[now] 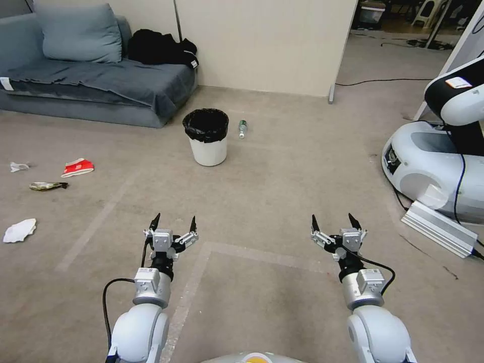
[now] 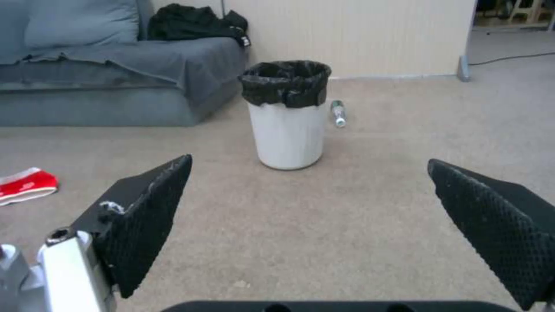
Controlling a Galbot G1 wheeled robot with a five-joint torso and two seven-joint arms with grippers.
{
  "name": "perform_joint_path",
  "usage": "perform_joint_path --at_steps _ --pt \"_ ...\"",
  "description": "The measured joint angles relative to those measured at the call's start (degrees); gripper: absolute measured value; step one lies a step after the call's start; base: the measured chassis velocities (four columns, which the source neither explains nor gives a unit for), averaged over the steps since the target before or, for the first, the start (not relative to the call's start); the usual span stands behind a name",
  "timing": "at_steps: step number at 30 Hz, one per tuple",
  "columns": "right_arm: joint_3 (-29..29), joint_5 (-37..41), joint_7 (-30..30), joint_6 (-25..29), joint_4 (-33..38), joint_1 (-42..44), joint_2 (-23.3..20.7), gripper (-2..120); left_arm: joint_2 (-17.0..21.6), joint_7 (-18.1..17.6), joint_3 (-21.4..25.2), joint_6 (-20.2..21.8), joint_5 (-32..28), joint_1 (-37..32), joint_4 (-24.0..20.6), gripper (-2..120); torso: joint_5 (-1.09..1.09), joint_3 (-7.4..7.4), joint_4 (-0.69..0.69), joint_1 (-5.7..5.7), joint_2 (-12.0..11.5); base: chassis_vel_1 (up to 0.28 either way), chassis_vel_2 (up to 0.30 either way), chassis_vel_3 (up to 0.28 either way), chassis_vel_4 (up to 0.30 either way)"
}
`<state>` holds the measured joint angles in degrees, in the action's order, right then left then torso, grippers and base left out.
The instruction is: Pick up the trash bin, then pick up the garbage from the floor and place it into the trash bin.
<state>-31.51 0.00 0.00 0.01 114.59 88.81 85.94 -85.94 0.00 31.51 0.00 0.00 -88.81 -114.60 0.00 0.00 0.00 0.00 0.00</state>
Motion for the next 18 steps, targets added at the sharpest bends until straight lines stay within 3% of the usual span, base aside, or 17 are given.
perform_joint_path --at_steps 9,11,13,15,17,18 --pt "0.0 -0.8 0.0 0.0 1.6 1.4 0.5 100 0.0 -1.0 -0.3 1.2 0.5 -0.6 -1.2 100 0.00 0.00 0.01 0.01 0.0 0.000 0.000 0.000 0.000" --pt "-0.1 -3.5 0.4 0.0 6.7 5.7 2.0 100 0.3 -4.4 -1.8 5.8 2.7 -2.9 -6.1 100 0.00 0.00 -0.01 0.00 0.0 0.000 0.000 0.000 0.000" --pt "-0.2 -4.1 0.5 0.0 7.9 6.7 2.3 100 0.3 -5.3 -2.2 6.9 3.2 -3.4 -7.4 100 -0.01 0.00 0.00 0.00 0.0 0.000 0.000 0.000 0.000" --pt "-0.4 -7.2 1.0 0.0 13.7 11.5 4.0 100 0.6 -9.4 -3.8 12.4 5.8 -6.0 -13.2 100 0.00 0.00 -0.01 0.00 0.0 0.000 0.000 0.000 0.000" --pt "-0.5 -7.7 1.1 0.0 14.5 12.2 4.3 100 0.6 -10.0 -4.1 13.2 6.2 -6.4 -14.0 100 0.00 0.00 -0.01 0.00 0.0 0.000 0.000 0.000 0.000" --pt "-0.6 -9.4 1.4 0.0 17.8 15.0 5.3 100 0.8 -12.4 -5.1 16.4 7.7 -8.0 -17.4 100 0.00 0.00 -0.01 0.00 0.0 0.000 0.000 0.000 0.000"
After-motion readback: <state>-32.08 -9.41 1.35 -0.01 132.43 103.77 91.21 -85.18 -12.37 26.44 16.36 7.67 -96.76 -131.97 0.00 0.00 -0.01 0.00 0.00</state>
